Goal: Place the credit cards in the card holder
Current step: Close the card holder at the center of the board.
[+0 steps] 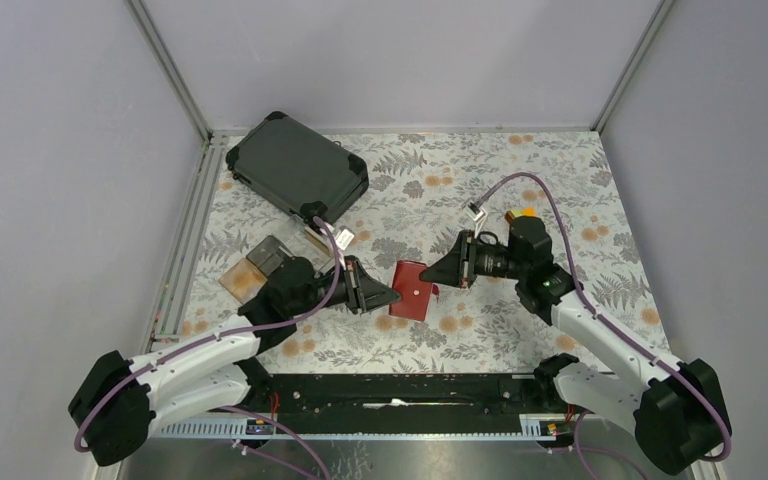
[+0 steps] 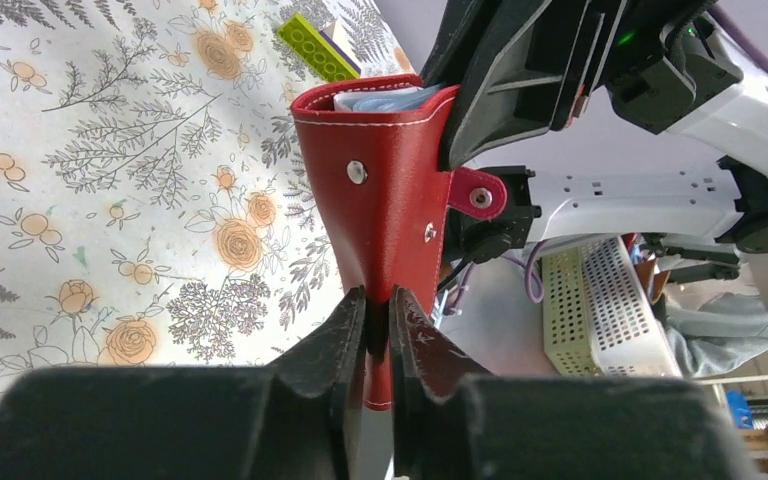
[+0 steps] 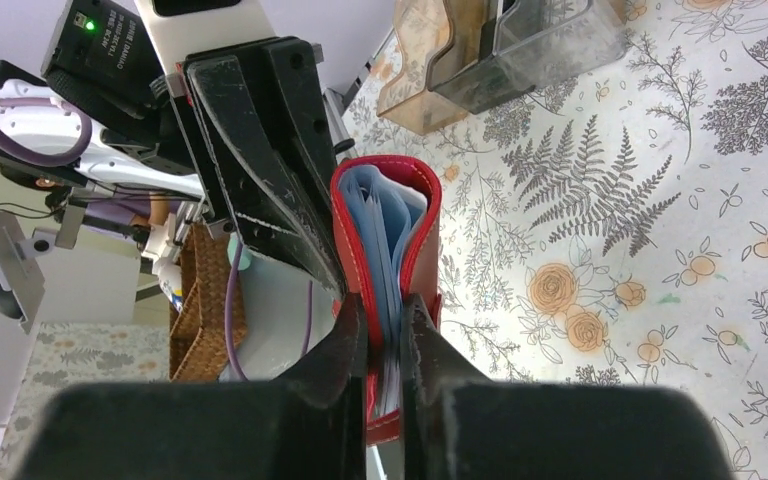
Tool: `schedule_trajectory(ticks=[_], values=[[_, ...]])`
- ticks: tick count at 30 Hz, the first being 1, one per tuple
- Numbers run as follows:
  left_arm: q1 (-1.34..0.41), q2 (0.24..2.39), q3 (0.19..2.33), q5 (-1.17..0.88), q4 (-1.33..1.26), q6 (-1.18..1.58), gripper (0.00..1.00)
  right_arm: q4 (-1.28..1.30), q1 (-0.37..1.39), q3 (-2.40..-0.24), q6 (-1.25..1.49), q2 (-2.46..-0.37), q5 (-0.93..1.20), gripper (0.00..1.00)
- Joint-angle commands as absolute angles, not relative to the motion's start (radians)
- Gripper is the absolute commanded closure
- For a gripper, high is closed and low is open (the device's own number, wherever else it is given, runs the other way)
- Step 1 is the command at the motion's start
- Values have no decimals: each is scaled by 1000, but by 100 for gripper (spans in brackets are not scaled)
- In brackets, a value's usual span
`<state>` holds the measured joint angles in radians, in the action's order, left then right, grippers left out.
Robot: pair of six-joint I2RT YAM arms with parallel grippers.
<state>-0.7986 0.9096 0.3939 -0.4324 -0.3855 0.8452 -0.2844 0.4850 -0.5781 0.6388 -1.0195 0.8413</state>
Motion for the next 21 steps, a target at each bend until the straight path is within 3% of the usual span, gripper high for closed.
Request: schedule_trajectory(ticks=[1,3,6,8,13,21], values=[[-825,923,467,-456,-449,834,83,-398,498,-571,686,-965,896,100],[-825,919,469,-454,-447,834,71,-394,497,-561,680,-950,899,100],[-825,909,475,-444,-414,823,31,-367,499,-564,663,-931,919,100],[-825,899,478,-441,-396,812,19,-355,498,-569,657,-921,948,100],[-825,899,498,-492,-324,759,5,-358,499,-585,673,-905,1045,100],[-831,943,539,-608,-284,730,1,-433,501,-568,718,-913,1112,100]])
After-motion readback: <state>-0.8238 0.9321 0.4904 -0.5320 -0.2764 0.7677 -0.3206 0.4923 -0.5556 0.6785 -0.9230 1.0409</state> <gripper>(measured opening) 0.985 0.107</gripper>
